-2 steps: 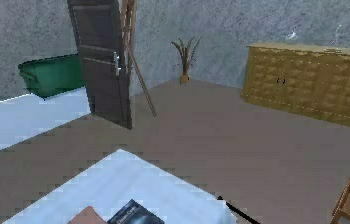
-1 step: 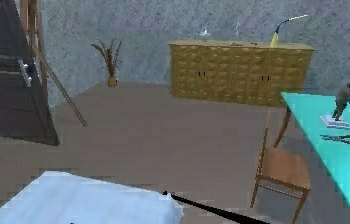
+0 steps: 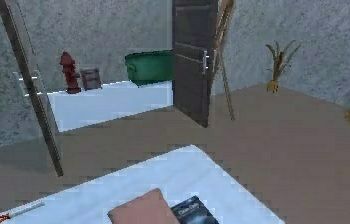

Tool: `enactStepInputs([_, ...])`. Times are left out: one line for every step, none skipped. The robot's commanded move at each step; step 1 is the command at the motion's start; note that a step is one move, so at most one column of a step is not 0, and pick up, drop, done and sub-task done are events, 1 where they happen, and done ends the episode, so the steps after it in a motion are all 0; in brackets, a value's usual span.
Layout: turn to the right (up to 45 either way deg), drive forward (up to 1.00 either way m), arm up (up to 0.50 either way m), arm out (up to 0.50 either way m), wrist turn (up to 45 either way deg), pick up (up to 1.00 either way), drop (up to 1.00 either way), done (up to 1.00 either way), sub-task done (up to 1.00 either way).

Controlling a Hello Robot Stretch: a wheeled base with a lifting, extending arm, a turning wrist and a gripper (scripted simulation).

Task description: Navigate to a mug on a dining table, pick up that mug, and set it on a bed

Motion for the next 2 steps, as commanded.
enactStepInputs([-45.0, 0.00, 0.00, 0.00, 0.0, 0.00, 0.00, 0.00, 0.00])
enactStepInputs([-45.0, 0.00, 0.00, 0.00, 0.0, 0.00, 0.00, 0.00, 0.00])
